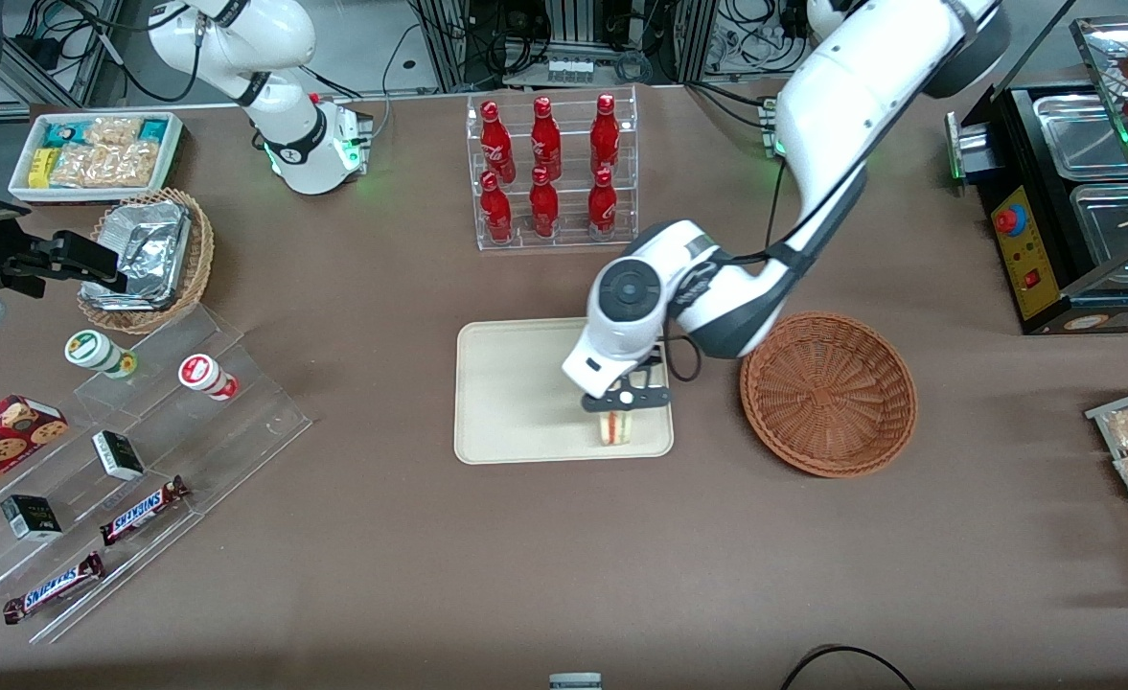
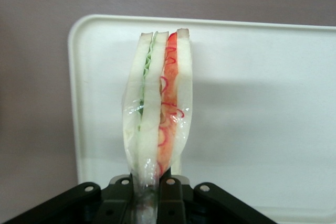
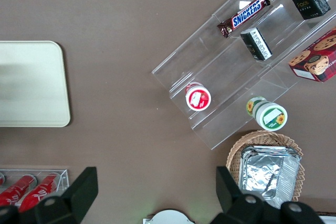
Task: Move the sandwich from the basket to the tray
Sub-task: 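Lift the sandwich and carry it over the cream tray, then lower the sandwich onto the tray and open the left gripper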
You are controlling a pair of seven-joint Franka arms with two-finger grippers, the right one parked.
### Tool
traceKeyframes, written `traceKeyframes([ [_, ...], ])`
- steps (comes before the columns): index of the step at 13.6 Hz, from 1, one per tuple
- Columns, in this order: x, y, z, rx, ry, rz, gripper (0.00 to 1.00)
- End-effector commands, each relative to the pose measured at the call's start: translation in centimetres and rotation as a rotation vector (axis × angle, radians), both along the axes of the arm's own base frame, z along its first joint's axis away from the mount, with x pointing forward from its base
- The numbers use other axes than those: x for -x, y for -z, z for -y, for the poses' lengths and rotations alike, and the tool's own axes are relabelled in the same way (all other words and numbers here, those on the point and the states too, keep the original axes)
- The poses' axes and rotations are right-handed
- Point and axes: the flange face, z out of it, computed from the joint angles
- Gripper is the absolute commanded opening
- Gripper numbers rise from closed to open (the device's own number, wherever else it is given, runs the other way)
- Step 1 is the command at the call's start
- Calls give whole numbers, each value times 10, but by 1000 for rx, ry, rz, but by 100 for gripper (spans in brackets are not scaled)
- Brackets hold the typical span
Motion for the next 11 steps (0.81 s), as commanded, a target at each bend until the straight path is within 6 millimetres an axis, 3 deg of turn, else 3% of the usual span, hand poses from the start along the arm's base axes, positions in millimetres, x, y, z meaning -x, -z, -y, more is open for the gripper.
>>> traceKeyframes([
  [1, 3, -3, 22, -12, -38, 21, 0],
  [4, 19, 4, 39, -16, -59, 8, 0],
  [8, 22, 11, 58, 0, -93, 1, 0],
  [11, 19, 16, 61, 12, -100, -2, 0],
])
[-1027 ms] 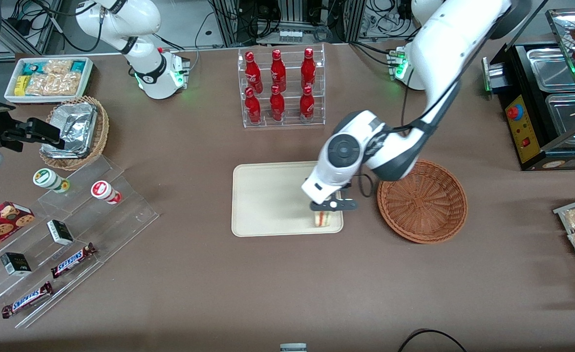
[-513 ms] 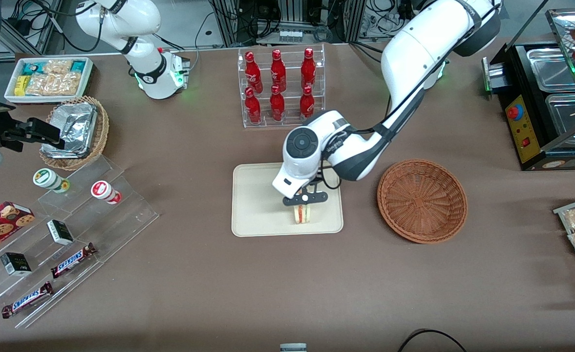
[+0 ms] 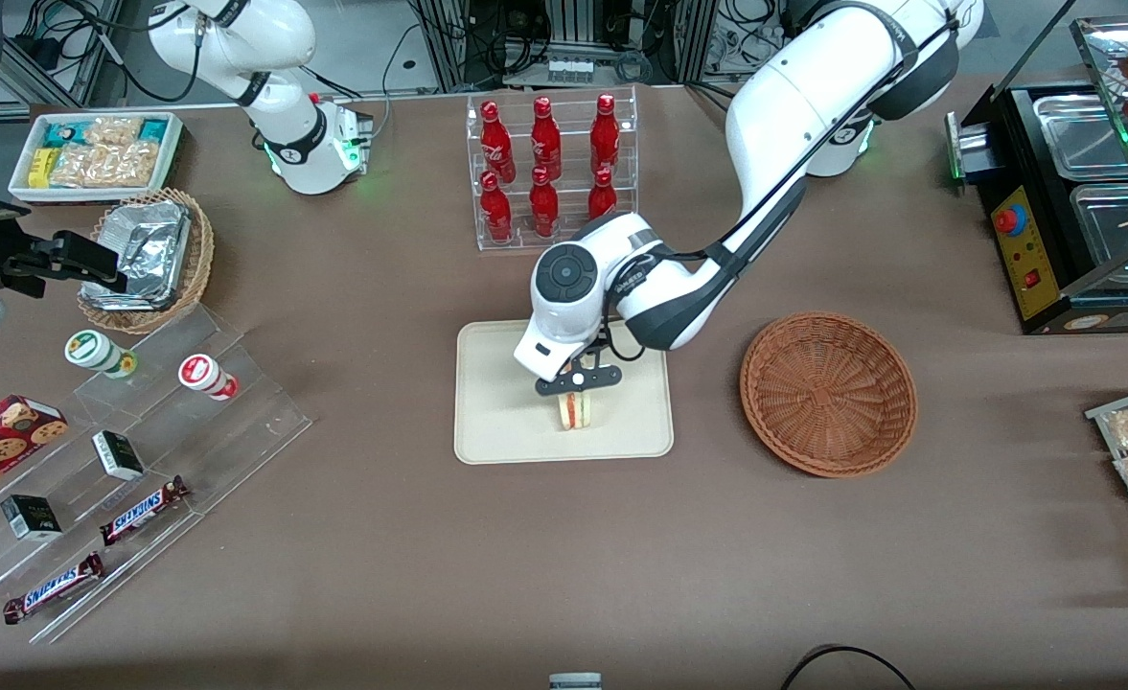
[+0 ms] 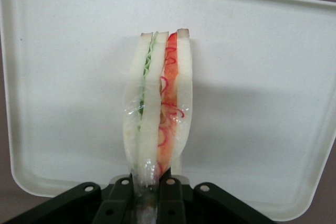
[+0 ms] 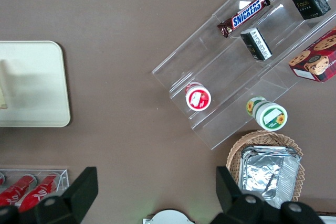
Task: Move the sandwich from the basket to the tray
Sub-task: 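Lower the sandwich onto the tray and open the left gripper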
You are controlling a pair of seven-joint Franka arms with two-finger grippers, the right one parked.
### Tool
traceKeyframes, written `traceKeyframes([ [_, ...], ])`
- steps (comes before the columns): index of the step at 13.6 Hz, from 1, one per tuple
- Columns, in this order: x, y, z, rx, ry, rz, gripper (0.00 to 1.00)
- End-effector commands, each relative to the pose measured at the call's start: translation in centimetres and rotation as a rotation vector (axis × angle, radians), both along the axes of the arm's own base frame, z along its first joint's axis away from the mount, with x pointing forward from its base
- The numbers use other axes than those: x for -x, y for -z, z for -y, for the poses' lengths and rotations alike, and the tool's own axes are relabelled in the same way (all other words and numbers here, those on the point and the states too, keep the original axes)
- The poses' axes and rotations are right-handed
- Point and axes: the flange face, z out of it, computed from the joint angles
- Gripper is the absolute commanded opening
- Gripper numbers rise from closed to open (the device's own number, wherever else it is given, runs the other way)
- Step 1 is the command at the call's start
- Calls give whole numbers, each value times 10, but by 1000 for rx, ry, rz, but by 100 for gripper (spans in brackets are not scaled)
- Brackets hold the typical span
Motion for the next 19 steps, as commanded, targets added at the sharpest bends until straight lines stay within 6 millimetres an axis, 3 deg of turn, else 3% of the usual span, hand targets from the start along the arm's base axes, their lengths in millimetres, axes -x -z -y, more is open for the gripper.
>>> traceKeyframes([
  [1, -6, 4, 12, -2, -21, 8, 0],
  [5, 0, 14, 18, -3, -10, -1, 0],
  [6, 1, 18, 18, -6, -10, -7, 7],
  [7, 0, 21, 16, -6, -15, -9, 43],
  [8, -1, 20, 16, -7, -10, -5, 99],
  [12, -4, 4, 16, 1, -12, 12, 100],
  [19, -5, -59, 3, -52, -10, 44, 100],
])
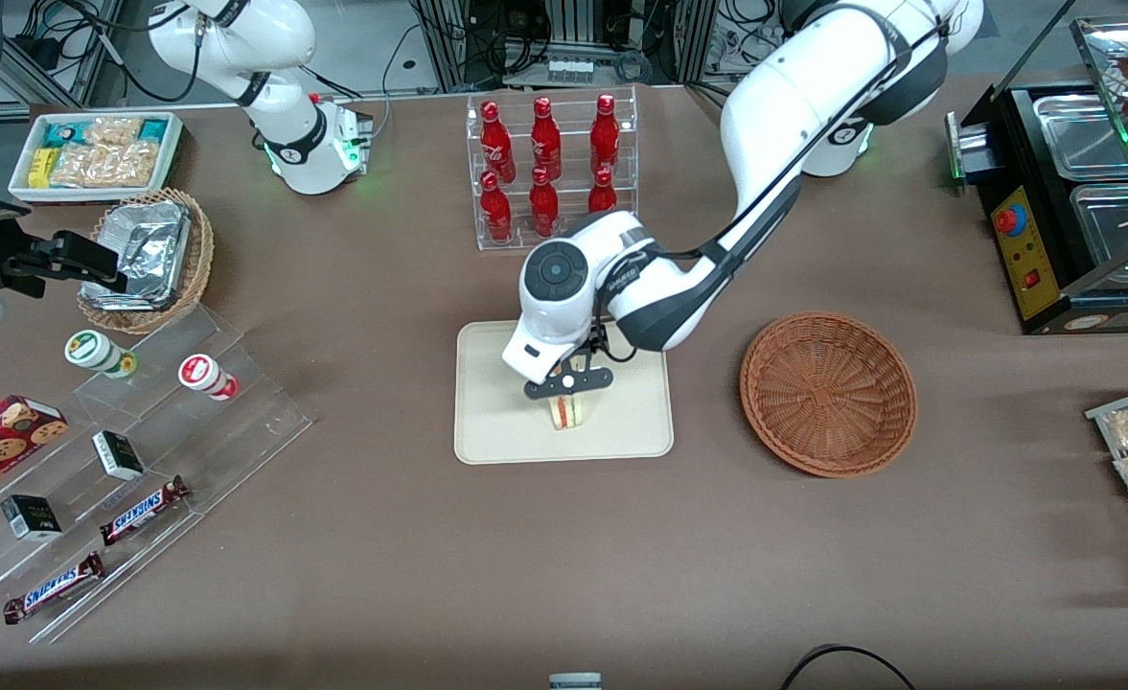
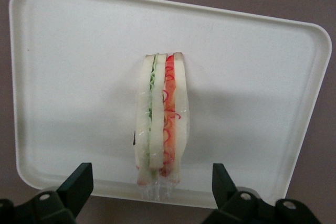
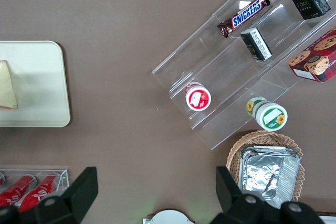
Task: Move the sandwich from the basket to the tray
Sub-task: 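Lower the sandwich onto the tray and open the left gripper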
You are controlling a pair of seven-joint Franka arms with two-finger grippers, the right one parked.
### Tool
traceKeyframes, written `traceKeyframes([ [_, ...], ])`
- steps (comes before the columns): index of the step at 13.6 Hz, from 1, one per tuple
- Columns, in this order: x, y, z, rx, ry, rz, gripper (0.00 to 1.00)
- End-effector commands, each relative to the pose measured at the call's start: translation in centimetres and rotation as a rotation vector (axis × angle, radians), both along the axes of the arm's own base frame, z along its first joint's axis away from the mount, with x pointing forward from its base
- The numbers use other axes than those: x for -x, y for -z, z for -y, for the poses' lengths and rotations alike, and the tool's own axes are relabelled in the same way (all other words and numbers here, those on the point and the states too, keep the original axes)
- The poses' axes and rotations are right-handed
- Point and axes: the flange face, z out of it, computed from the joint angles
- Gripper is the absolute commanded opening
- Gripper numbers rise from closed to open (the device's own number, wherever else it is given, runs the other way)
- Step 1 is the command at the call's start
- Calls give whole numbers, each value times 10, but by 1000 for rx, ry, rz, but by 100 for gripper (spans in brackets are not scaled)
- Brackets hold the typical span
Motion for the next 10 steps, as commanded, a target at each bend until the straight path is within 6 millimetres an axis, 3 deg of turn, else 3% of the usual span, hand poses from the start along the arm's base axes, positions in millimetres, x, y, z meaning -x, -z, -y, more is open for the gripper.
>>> traceKeyframes([
  [1, 2, -29, -8, -54, -5, 27, 100],
  [5, -23, -88, -13, 10, -59, 100, 100],
  [7, -42, -89, -31, -10, -98, 125, 100],
  [10, -41, -105, -36, 0, -87, 134, 100],
])
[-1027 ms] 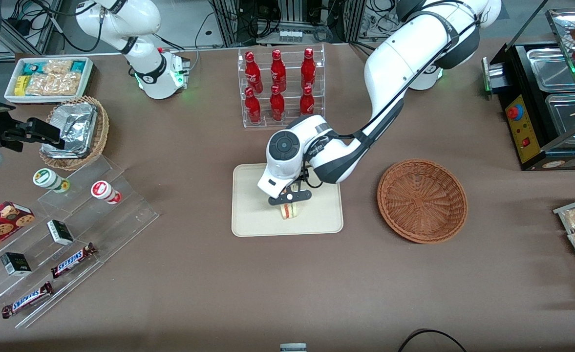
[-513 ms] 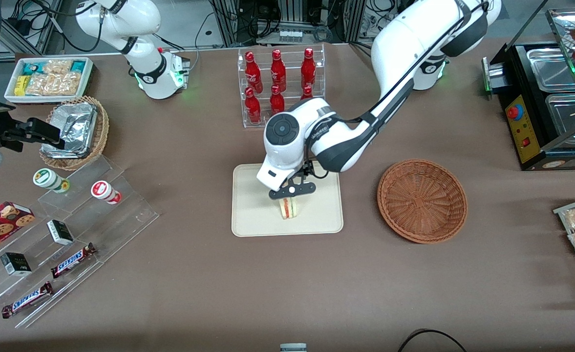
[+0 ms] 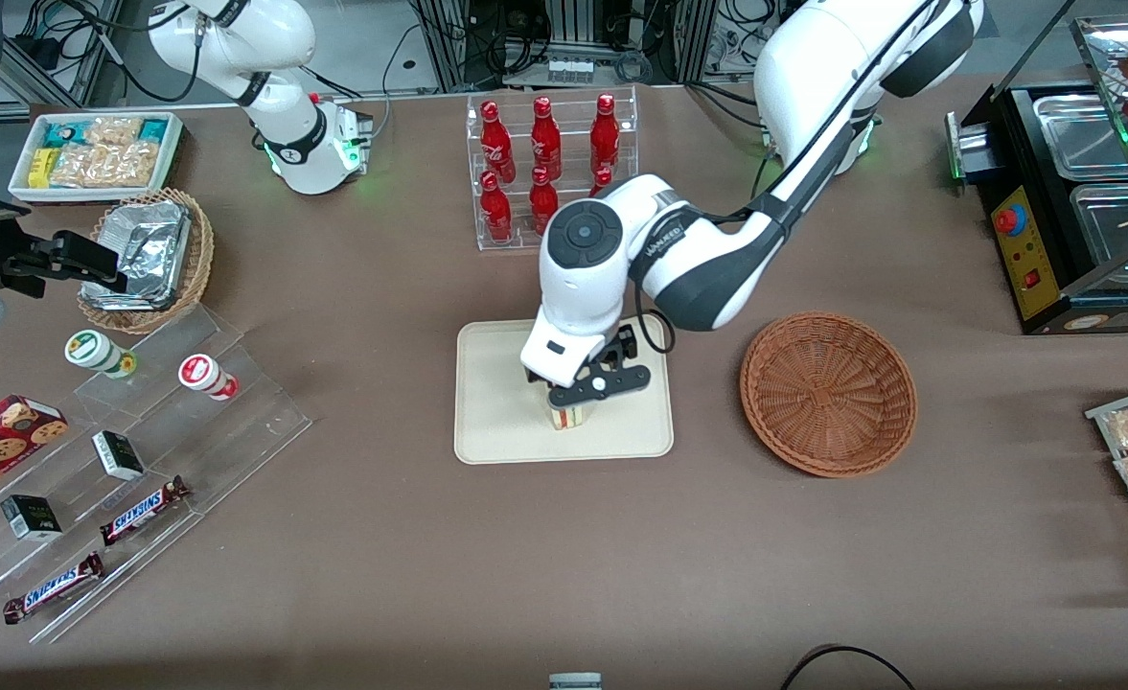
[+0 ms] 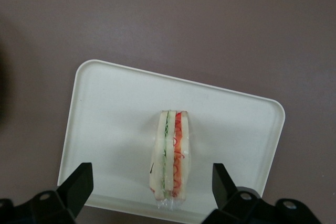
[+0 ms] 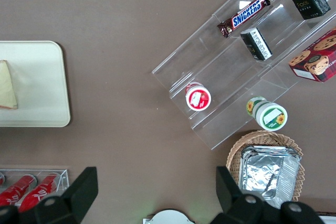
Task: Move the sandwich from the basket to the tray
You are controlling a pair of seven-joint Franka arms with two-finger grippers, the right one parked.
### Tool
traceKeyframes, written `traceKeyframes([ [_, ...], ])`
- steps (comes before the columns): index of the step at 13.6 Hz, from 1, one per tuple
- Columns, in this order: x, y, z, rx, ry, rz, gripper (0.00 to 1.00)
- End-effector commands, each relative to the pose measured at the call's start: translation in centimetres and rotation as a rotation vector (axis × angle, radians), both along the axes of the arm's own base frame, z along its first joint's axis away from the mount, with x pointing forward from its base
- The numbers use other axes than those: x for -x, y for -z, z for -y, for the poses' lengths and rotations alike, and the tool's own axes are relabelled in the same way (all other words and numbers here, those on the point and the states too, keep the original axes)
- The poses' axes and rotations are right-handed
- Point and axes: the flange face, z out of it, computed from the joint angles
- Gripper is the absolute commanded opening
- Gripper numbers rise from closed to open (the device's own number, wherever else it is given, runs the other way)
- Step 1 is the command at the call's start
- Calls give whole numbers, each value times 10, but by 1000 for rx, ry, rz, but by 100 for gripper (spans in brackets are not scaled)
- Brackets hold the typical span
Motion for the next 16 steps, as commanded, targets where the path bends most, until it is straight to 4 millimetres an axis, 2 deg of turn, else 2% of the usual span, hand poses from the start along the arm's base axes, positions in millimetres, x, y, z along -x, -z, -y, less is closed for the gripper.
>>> traceKeyframes([
  [1, 2, -14, -8, -22, 12, 7, 100],
  [2, -4, -15, -21, -43, 23, 16, 100],
  [3, 2, -17, -31, -44, 55, -8, 100],
  [4, -4, -21, -51, -54, 83, -18, 100],
  [6, -6, -41, -87, -33, 148, -43, 100],
  [13, -16, -114, -236, -12, 361, -153, 100],
  [16, -19, -136, -292, -21, 440, -179, 100],
])
